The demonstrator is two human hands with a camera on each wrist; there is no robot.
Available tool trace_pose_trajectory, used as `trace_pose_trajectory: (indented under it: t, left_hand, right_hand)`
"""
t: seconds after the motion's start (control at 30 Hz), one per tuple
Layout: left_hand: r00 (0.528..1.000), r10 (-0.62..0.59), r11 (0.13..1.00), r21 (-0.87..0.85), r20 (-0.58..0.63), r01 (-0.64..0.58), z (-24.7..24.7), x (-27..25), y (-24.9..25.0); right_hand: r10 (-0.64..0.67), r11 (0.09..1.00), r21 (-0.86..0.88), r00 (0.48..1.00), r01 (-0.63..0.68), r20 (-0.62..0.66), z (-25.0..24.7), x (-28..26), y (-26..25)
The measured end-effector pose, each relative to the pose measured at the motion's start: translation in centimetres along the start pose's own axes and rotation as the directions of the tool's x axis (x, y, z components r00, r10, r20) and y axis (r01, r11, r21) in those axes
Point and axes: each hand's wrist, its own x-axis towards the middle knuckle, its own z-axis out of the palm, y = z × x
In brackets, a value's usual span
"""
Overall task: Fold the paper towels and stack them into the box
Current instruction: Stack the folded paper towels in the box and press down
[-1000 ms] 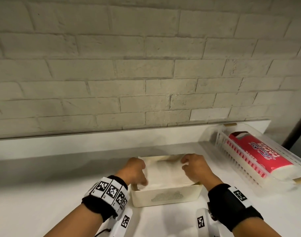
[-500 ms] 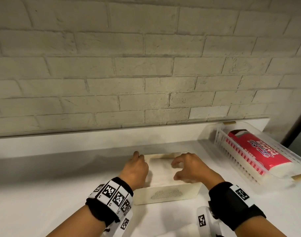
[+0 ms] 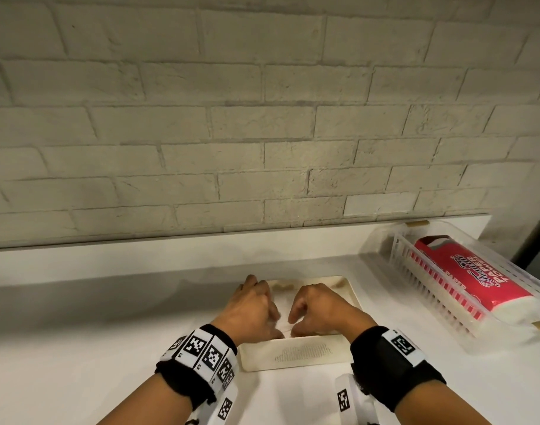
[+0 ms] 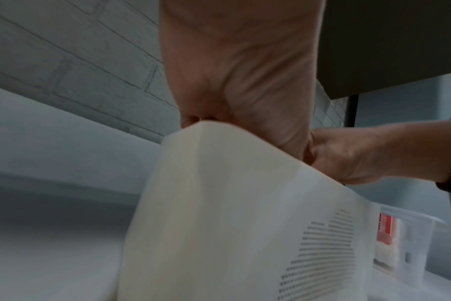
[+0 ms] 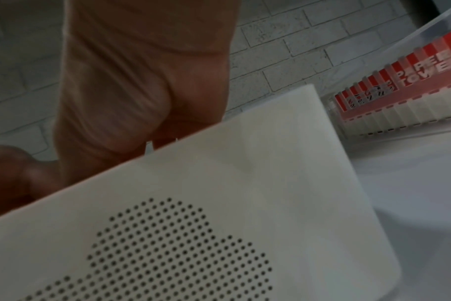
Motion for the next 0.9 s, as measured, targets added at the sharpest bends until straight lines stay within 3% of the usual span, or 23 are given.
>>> trace_pose_trajectory:
  t: [0.33,0.53,0.63,0.9]
  left_hand:
    - [0.998,0.058,0.998,0.016,0.014,-0.058,0.3,0.3,-0.4]
    - [0.997,0.033,0.998,0.052,-0.066,-0.030,-0.3,-0.2,-1.1]
    - [0.991,0.068,0.996,0.069,-0.116,-0.060,-0.6,-0.7,-1.3]
    - [0.993,0.107,0.992,0.066,-0.042,-0.104,-0.6,-1.4,-1.1]
  right_hand:
    - [0.033,0.992,0.121,0.999,-0.035,0.025,-0.5,-0.4,0.6]
    - [-0.018,0.999,-0.038,1.000,0.018,0.010,-0.4,-0.3,0.4]
    - [0.018,0.995,-0.092,0.999,-0.022,-0.044,-0.8,-0.4,1.1]
    - [0.074,0.990,-0.119,0.997,-0.076,-0.018,-1.3,-0.9,3.6]
